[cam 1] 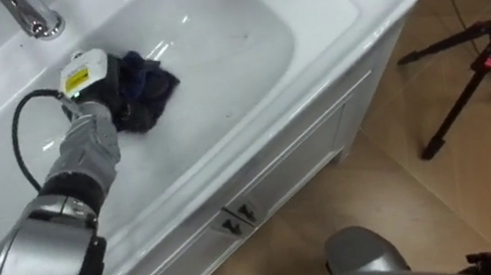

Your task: Wipe basin

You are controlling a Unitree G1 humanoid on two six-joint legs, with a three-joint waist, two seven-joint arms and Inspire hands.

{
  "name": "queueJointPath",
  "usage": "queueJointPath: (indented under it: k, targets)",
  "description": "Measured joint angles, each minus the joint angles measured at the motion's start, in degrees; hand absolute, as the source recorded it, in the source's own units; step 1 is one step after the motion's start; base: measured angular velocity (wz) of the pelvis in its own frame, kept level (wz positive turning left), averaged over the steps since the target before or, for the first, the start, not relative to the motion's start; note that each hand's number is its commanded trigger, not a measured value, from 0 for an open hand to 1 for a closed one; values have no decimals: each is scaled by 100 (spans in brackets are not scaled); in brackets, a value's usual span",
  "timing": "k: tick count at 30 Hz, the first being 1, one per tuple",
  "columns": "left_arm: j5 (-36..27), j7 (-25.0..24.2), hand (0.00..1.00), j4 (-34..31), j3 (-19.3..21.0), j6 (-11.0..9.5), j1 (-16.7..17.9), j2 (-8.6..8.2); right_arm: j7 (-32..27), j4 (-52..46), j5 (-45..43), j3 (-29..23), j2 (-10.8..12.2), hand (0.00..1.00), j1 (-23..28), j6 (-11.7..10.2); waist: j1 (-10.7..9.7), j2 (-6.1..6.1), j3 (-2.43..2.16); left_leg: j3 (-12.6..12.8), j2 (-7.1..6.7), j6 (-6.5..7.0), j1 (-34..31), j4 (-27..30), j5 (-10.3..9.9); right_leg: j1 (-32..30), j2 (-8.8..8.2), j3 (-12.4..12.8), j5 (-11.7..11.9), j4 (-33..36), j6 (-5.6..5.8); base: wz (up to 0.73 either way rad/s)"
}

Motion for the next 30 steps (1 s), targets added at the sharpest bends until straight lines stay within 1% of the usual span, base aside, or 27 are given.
queueJointPath:
  k: [1,2,3,6,8,9,10,11,13,14,16,17,19,21,22,23,24,25,26,28,29,30]
  targets:
    - [-11,-4,100,21,4,0,1,17,0,-8,-17,0,1,0,-21,-1,16,13,-10,10,8,-2,-15,5,1,-16,7,2,5,0,-6,-8]
    - [-14,-24,100,78,34,0,0,56,-2,-7,-51,-2,1,0,-80,-1,46,34,-47,50,34,-6,-65,30,4,-63,21,8,24,-1,-23,-9]
    - [-11,-46,100,128,87,1,1,86,-4,-7,-65,-3,0,0,-146,-6,65,26,-43,57,57,-10,-86,87,6,-65,30,5,44,-1,-40,-10]
    - [116,-101,100,185,319,3,95,110,-33,-6,-95,-111,-1,0,-243,-16,165,42,-76,60,96,-40,-97,101,25,-53,50,-33,65,-17,-75,-3]
    - [139,-134,100,185,338,4,221,205,-97,18,-48,-110,5,0,-278,-13,240,39,-96,60,127,-61,-67,100,38,-31,59,-90,83,-26,-109,0]
    - [164,-123,100,184,371,4,308,263,-150,25,-33,-111,4,0,-278,-16,295,42,-101,38,145,-82,-67,97,52,11,70,-121,93,-48,-127,17]
    - [175,-97,100,179,461,4,425,304,-207,53,-32,-137,4,0,-257,-17,305,64,-124,-54,154,-100,-60,94,66,78,75,-205,102,-108,-146,21]
    - [184,-87,100,167,527,4,488,330,-218,58,-34,-195,5,0,-247,-14,332,67,-132,-86,154,-110,-45,89,73,97,80,-217,98,-115,-154,23]
    - [233,-65,100,99,678,4,704,461,-315,77,-36,-350,1,0,-198,-14,419,68,-132,-192,154,-135,27,80,90,196,76,-300,63,-112,-181,18]
    - [280,-54,100,95,746,3,727,470,-345,76,-46,-382,1,0,-177,-14,448,65,-133,-213,153,-141,30,78,94,220,71,-327,52,-105,-187,23]
    - [376,25,100,80,935,0,816,474,-403,73,-139,-472,1,0,-146,-4,601,66,-142,-259,155,-165,101,54,113,271,69,-386,32,-123,-196,10]
    - [394,36,100,79,988,-6,846,473,-396,76,-192,-501,1,0,-139,-4,622,65,-144,-259,156,-171,131,28,118,287,69,-400,28,-136,-197,0]
    - [511,80,100,45,1166,-33,998,463,-375,90,-301,-701,1,0,-91,-14,648,66,-172,-272,153,-192,245,-55,137,392,83,-407,13,-167,-206,-2]
    - [836,193,100,-218,1377,-48,1344,441,-380,71,-325,-912,-9,0,7,-14,693,59,-233,-324,166,-220,339,-84,154,489,116,-392,4,-219,-225,-11]
    - [930,334,100,-457,1444,-51,1607,423,-381,9,-393,-932,-10,0,56,1,754,64,-261,-333,180,-226,405,-121,155,519,150,-347,10,-235,-260,-13]
    - [933,407,100,-586,1457,-51,1762,421,-381,9,-438,-946,-8,0,89,5,756,68,-267,-334,190,-228,425,-121,157,561,162,-345,16,-268,-272,-15]
    - [906,528,100,-856,1459,-51,2068,419,-384,0,-518,-955,-15,0,168,20,762,82,-317,-334,211,-240,452,-122,164,616,184,-342,36,-340,-302,-6]
    - [928,611,100,-1128,1505,-52,2357,419,-391,-6,-637,-1006,-15,0,222,53,778,92,-320,-349,223,-248,518,-141,168,727,198,-355,39,-392,-321,-4]
    - [949,651,100,-1262,1535,-56,2514,419,-398,-7,-768,-1059,-13,0,247,66,796,108,-330,-360,234,-249,541,-151,169,791,213,-356,44,-429,-331,-6]
    - [954,797,100,-1735,1620,-108,2965,417,-488,-21,-1007,-1255,-46,0,265,89,935,181,-333,-473,251,-284,614,-215,191,894,253,-362,67,-537,-370,-2]
    - [953,815,100,-1836,1621,-108,3057,417,-512,-39,-1023,-1290,-56,0,263,87,941,201,-334,-513,251,-291,626,-230,195,918,256,-391,68,-556,-375,19]
    - [948,845,100,-1989,1619,-109,3182,397,-551,-78,-1022,-1338,-75,0,262,64,946,243,-332,-548,255,-306,648,-239,205,973,255,-471,66,-620,-387,24]
